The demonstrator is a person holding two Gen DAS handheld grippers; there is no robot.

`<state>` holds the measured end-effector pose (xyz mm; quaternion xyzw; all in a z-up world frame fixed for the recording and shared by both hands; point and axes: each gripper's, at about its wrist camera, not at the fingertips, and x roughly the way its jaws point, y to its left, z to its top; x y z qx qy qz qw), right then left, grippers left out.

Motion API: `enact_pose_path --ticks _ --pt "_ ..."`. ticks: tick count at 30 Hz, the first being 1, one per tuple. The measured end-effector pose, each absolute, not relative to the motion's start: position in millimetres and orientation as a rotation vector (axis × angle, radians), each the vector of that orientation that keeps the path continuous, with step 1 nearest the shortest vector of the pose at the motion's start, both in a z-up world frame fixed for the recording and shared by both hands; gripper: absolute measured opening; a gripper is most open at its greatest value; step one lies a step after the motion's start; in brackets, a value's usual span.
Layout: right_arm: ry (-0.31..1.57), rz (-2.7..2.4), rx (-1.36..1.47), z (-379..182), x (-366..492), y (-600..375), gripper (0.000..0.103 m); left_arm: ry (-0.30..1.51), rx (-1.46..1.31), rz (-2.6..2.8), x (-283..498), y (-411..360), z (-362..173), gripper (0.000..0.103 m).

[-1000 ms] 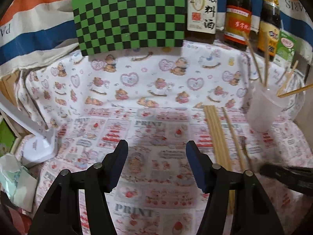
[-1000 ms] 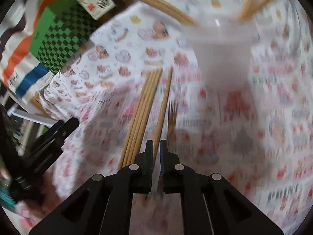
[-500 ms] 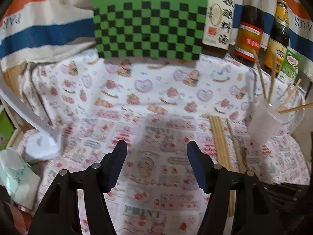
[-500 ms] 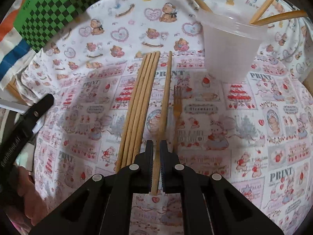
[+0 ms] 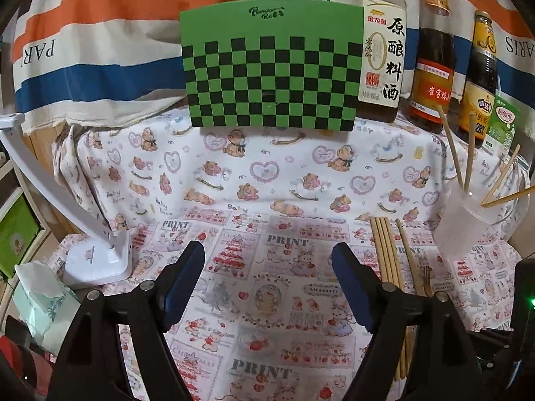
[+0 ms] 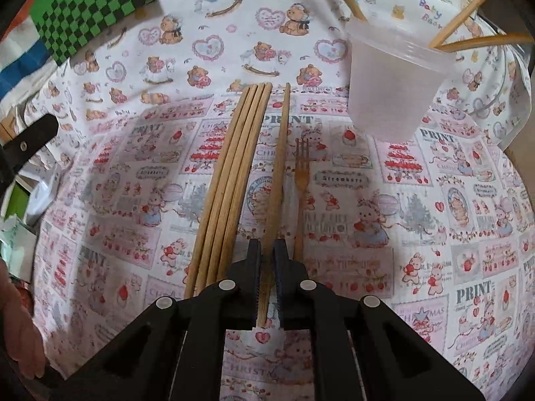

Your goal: Organize utensils

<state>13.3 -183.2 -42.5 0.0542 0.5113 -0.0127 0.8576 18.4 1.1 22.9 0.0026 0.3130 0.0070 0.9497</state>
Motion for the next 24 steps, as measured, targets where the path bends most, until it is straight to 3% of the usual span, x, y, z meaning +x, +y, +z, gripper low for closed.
enact_pose_path --ticks 12,24 --pt "0.964 -0.004 0.029 -39.6 -1.2 -174.8 0.009 0.623 0.026 0.072 20.1 1.3 18.7 0.078" --pt "0.496 0.024 0.014 66.5 -46.2 -199.8 0.007 0.679 0.032 0.027 26.2 -4.4 10.0 0.080"
